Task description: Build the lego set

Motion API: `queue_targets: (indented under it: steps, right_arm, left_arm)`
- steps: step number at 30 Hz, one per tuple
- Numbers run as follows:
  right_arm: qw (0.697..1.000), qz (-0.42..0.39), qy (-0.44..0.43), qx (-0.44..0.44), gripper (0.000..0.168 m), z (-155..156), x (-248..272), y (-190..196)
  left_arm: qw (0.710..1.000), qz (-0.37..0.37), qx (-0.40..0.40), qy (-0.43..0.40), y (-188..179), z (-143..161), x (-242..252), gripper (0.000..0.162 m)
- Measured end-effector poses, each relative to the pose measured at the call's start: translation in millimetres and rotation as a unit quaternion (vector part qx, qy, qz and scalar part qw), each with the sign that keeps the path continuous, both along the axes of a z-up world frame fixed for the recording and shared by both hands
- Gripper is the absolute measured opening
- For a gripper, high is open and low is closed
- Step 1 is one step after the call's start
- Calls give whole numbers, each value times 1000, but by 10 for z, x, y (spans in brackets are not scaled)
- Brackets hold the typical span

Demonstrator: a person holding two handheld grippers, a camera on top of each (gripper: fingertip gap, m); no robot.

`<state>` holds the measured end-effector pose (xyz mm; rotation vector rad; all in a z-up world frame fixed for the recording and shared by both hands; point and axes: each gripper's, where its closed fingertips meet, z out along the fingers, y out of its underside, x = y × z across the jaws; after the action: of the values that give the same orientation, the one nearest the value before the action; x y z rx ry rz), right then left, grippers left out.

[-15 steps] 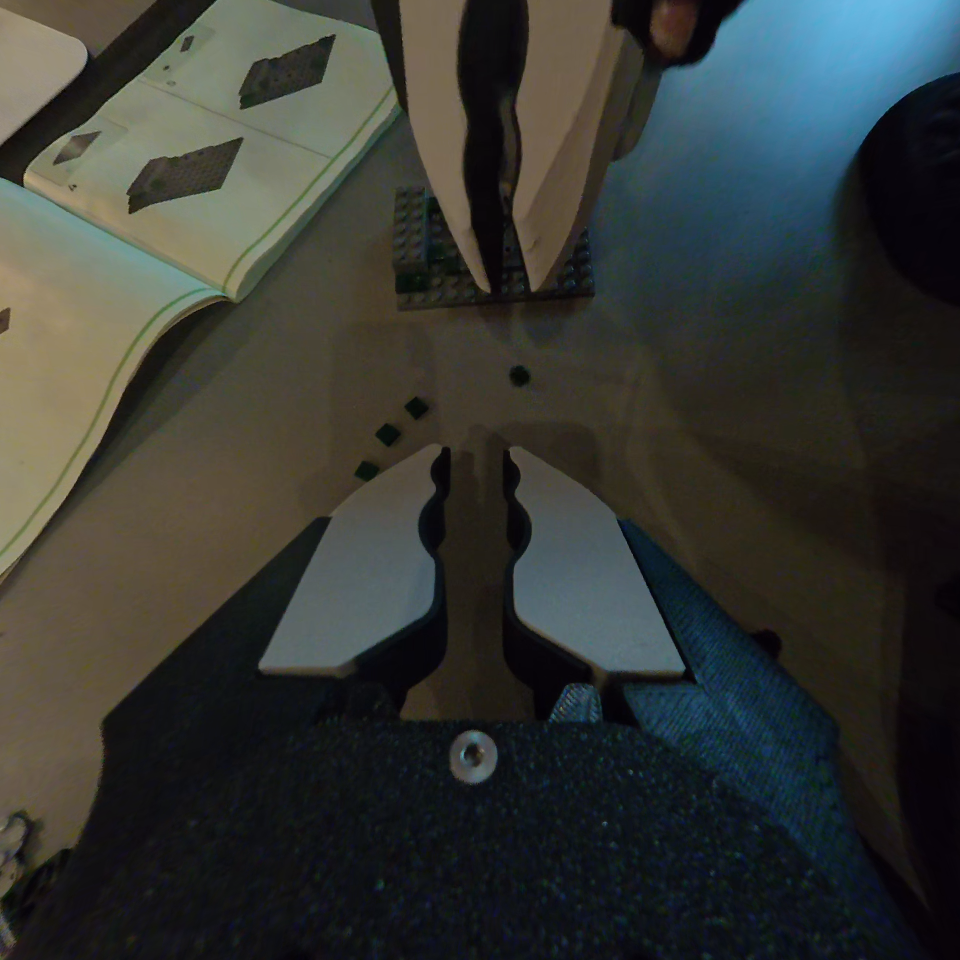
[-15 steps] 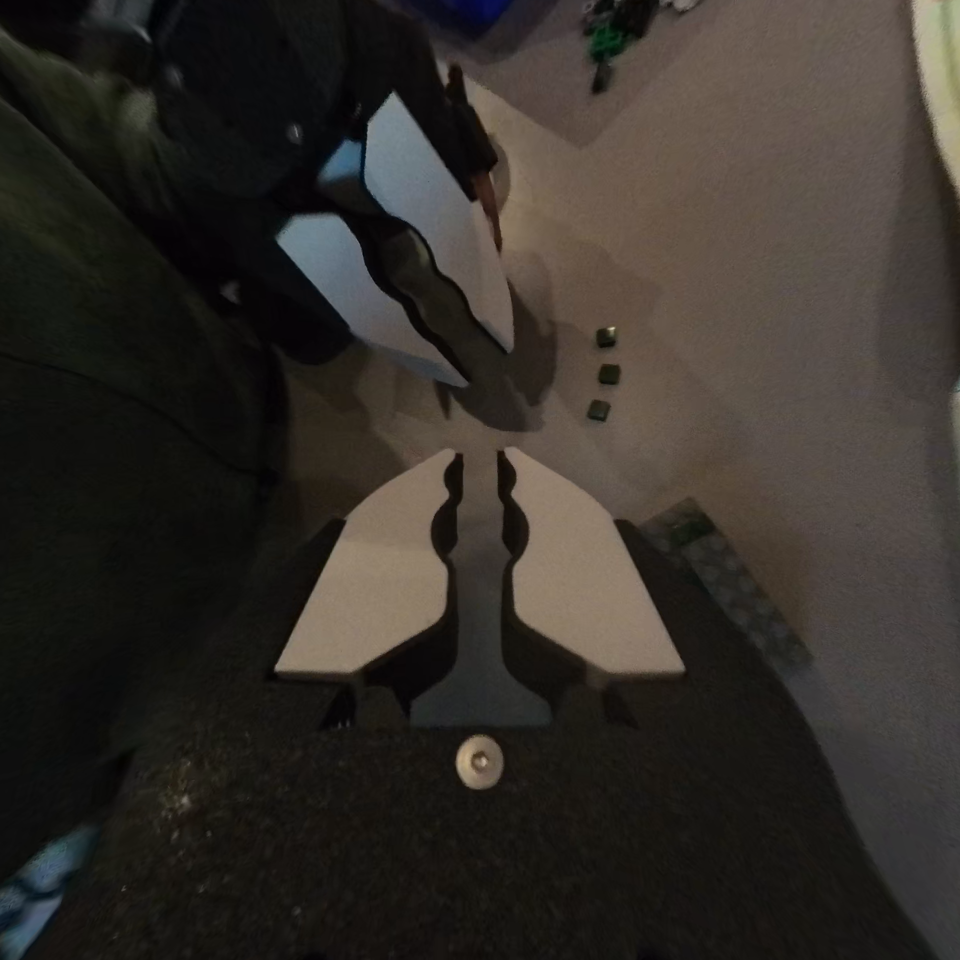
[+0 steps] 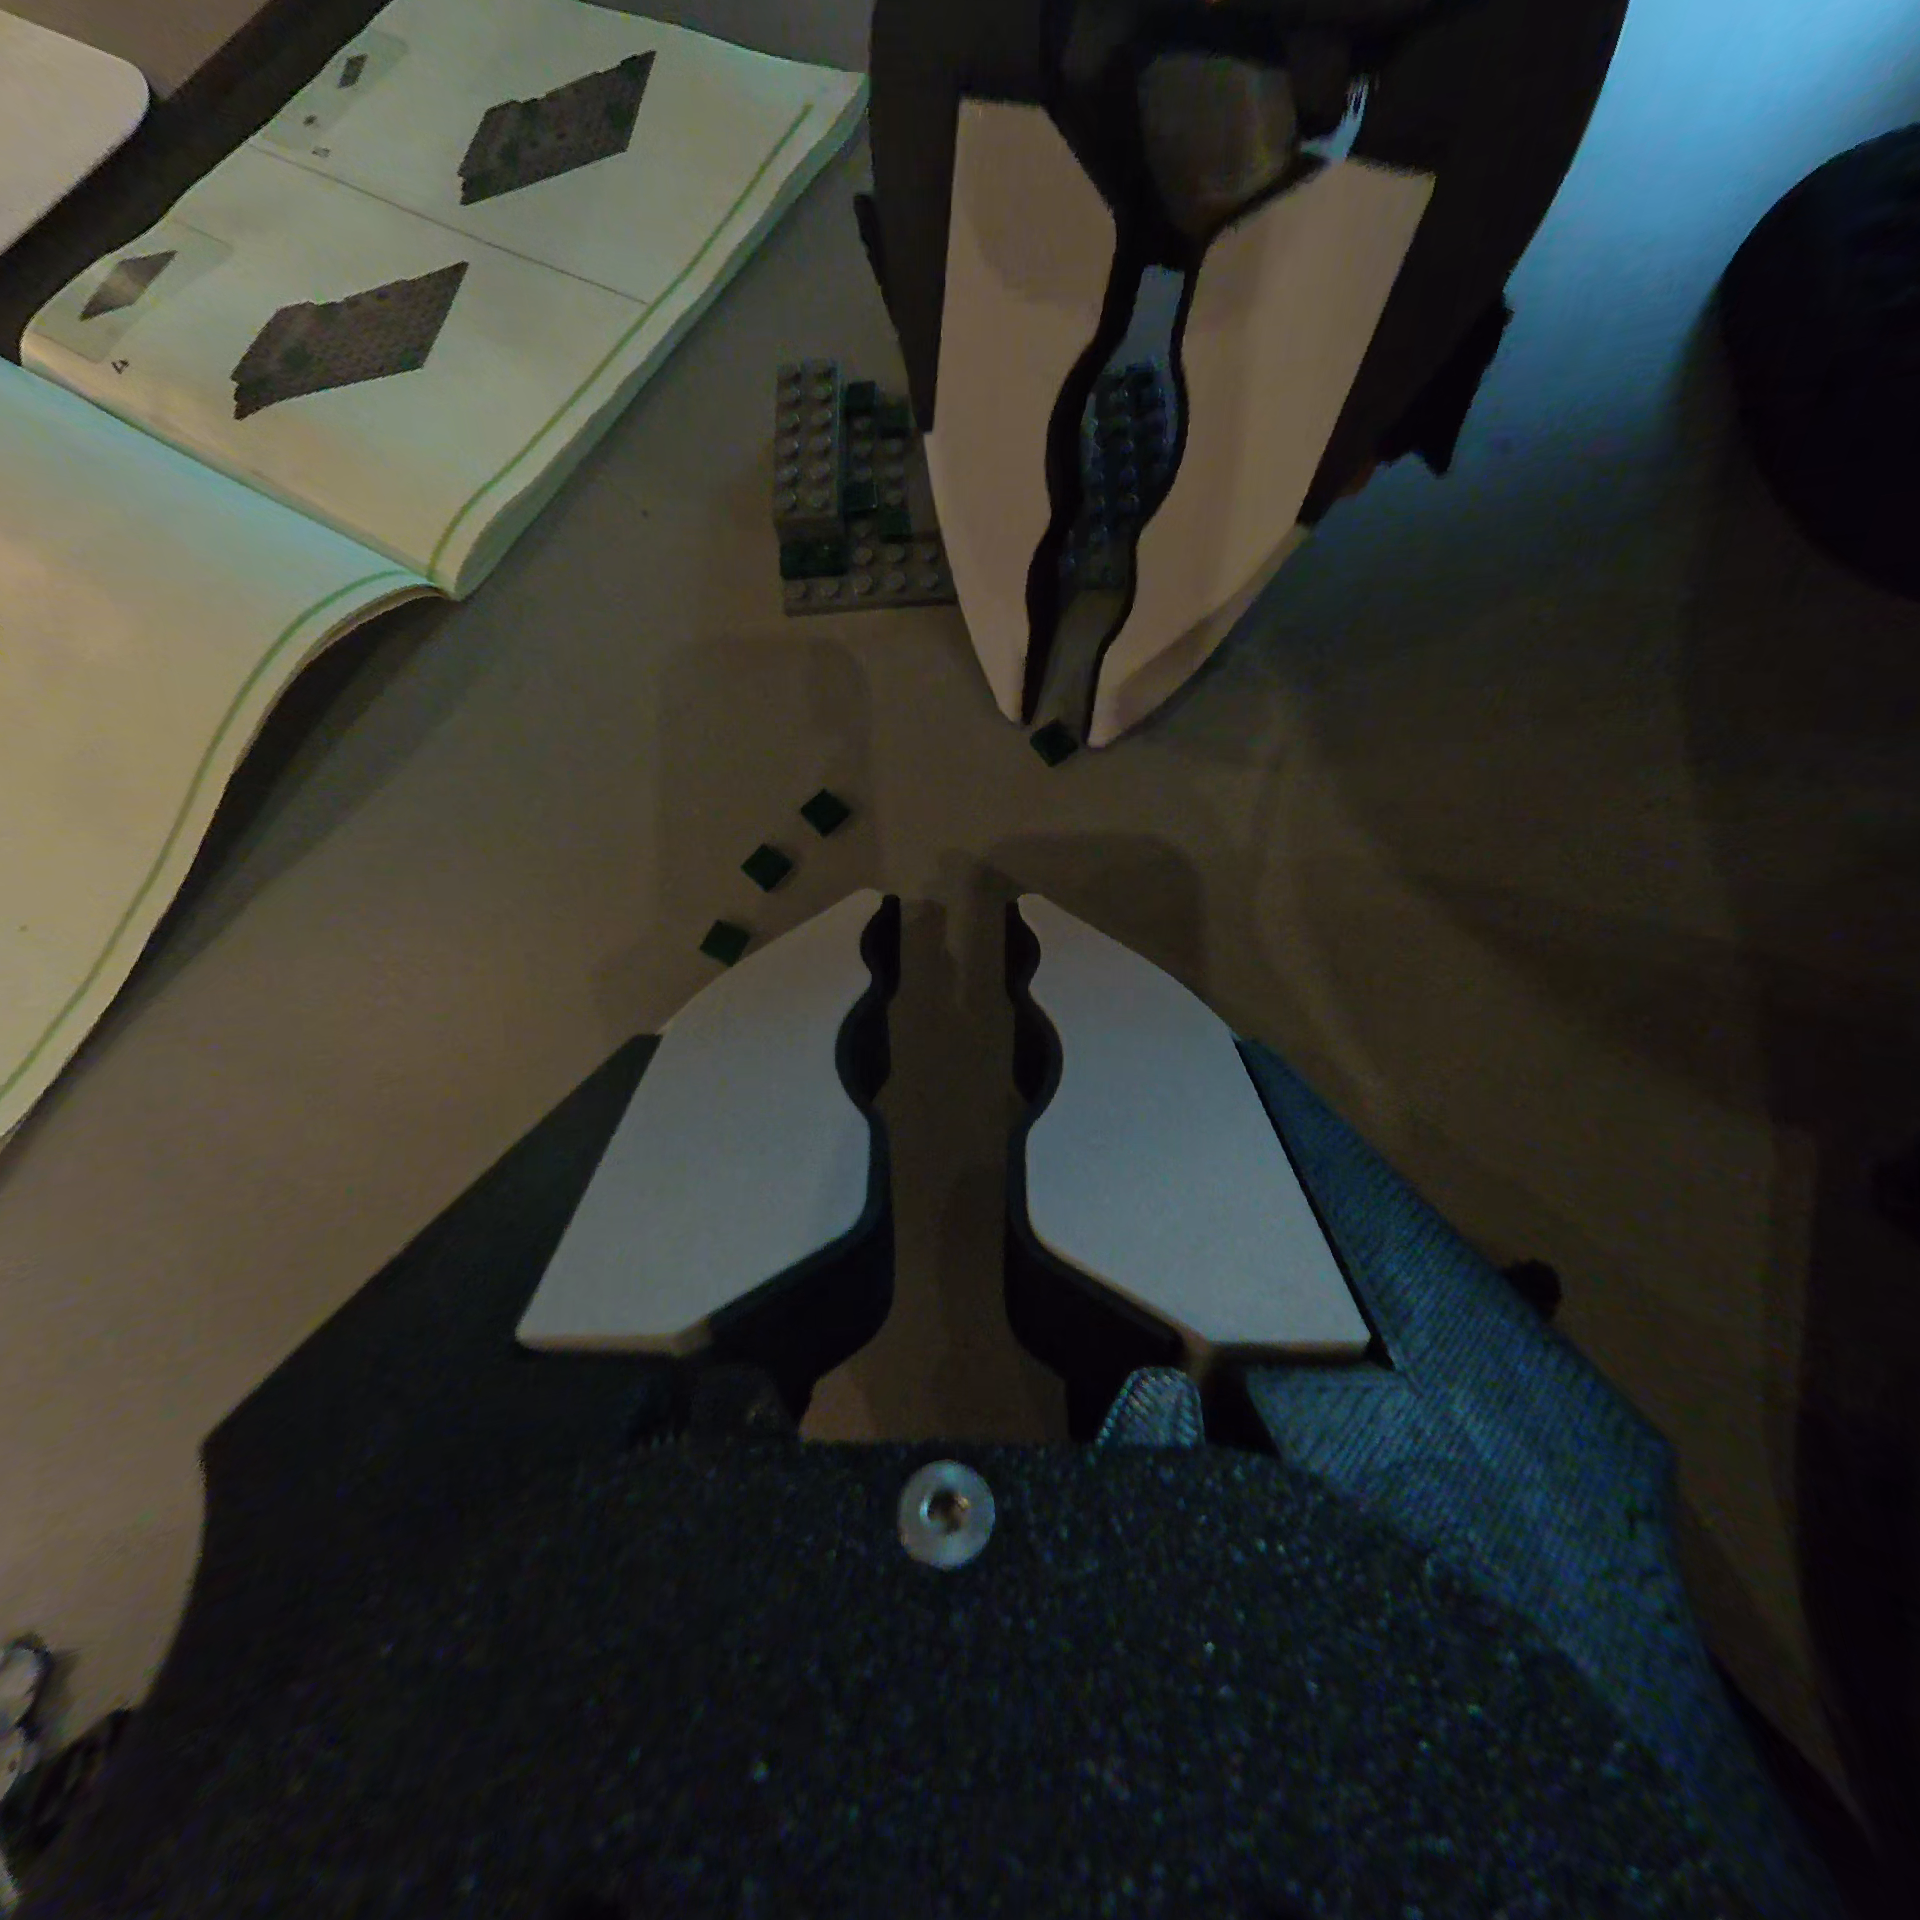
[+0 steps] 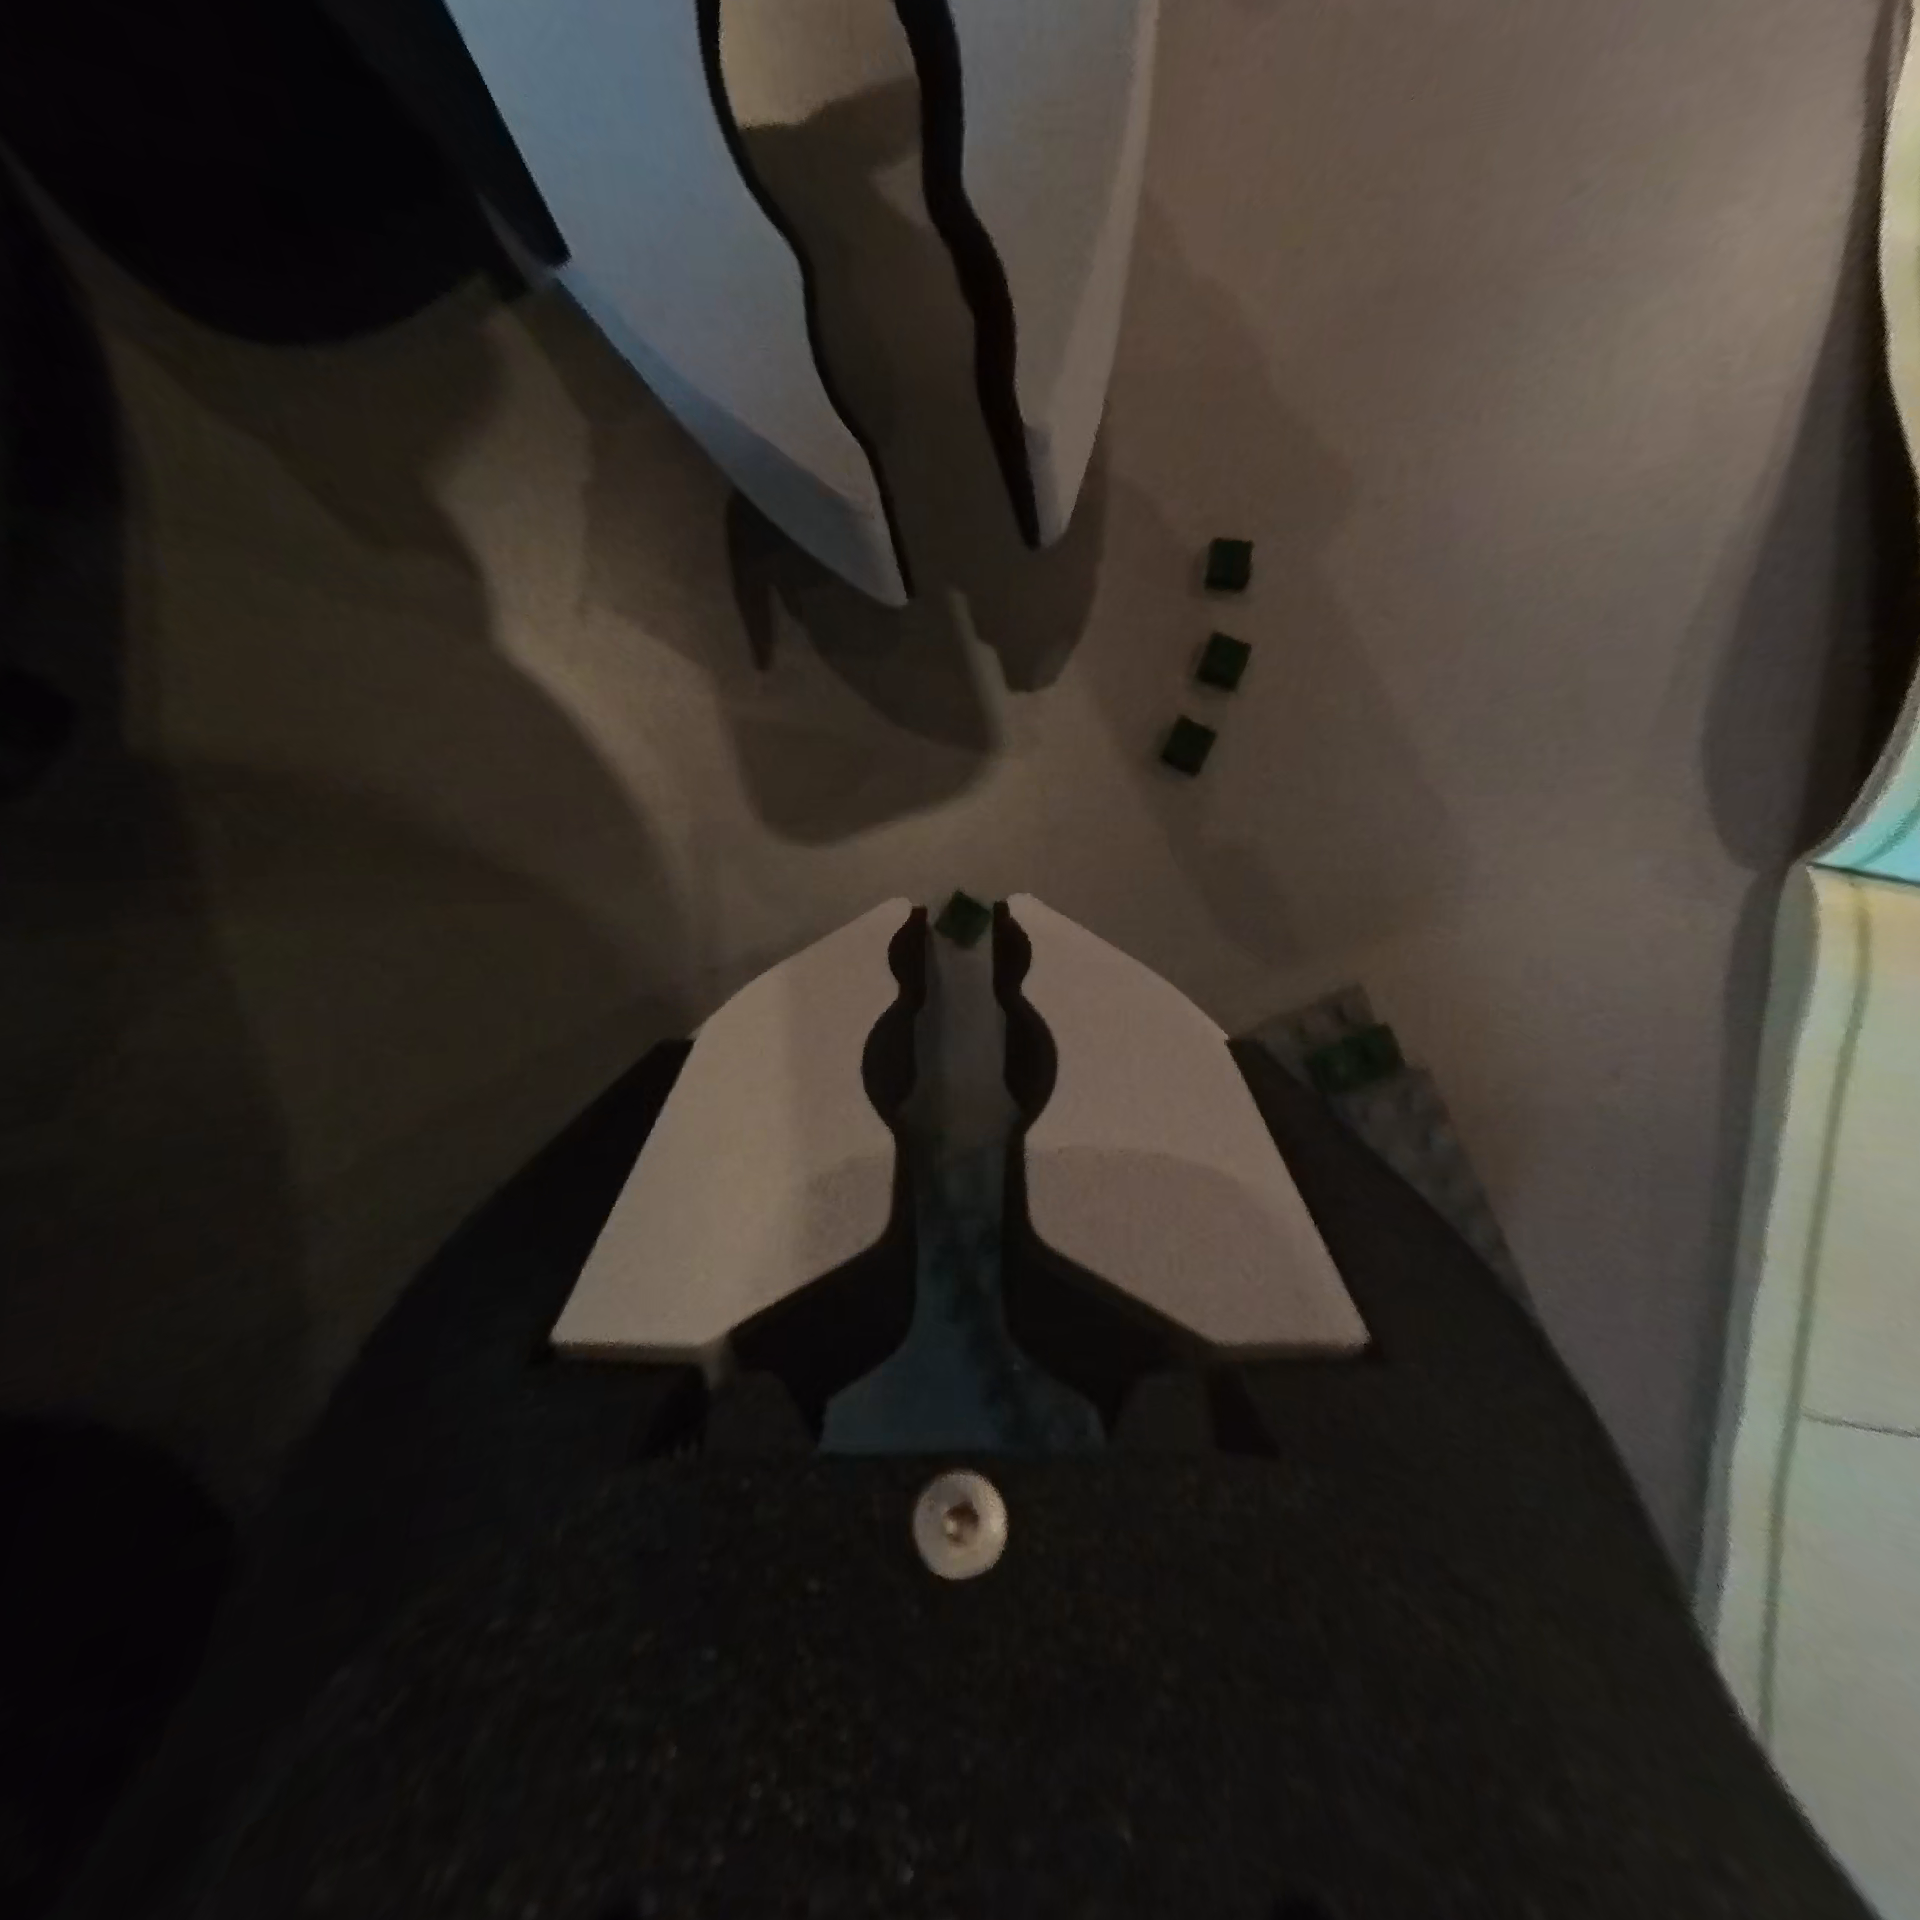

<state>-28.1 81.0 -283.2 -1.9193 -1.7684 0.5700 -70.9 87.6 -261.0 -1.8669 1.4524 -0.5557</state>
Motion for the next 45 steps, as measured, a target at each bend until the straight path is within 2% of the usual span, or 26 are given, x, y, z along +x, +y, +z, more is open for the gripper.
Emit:
queue_targets:
  steps: [6,9,12,14,17,19,27,32,38,41,45]
  right_arm:
    - [1000,-11,-5,-24,8,-28,-9,2]
    - [991,-30,54,-116,8,164,-120,-87]
    - [966,-72,123,-214,11,401,-168,-36]
    - [958,-106,132,-232,17,407,-117,72]
    - [965,-127,111,-202,24,308,-18,177]
    - [972,-127,97,-173,19,258,22,204]
    - [998,-31,31,-40,11,127,65,-150]
    - [999,-35,21,-14,10,140,276,-305]
    - [999,-29,17,0,14,72,218,-315]
    - [1000,6,16,3,15,46,156,-303]
    - [996,93,5,0,15,65,130,-319]
  left_arm:
    - [1000,-1,1,0,-4,4,-1,19]
    - [1000,-1,1,-1,-5,7,0,19]
    - [1000,-2,1,0,-10,-1,-1,19]
    - [1000,-3,1,0,-11,0,0,19]
    - [1000,-3,-1,-1,-11,-2,0,19]
    - [1000,-3,-1,0,-11,-8,0,19]
    - [1000,-3,-2,0,-11,-10,-1,19]
    - [1000,-5,-1,0,-19,-7,2,19]
    - [1000,-16,1,9,-49,-35,23,19]
    - [1000,-16,4,9,-51,-28,21,18]
    - [1000,-17,5,8,-52,-27,25,18]
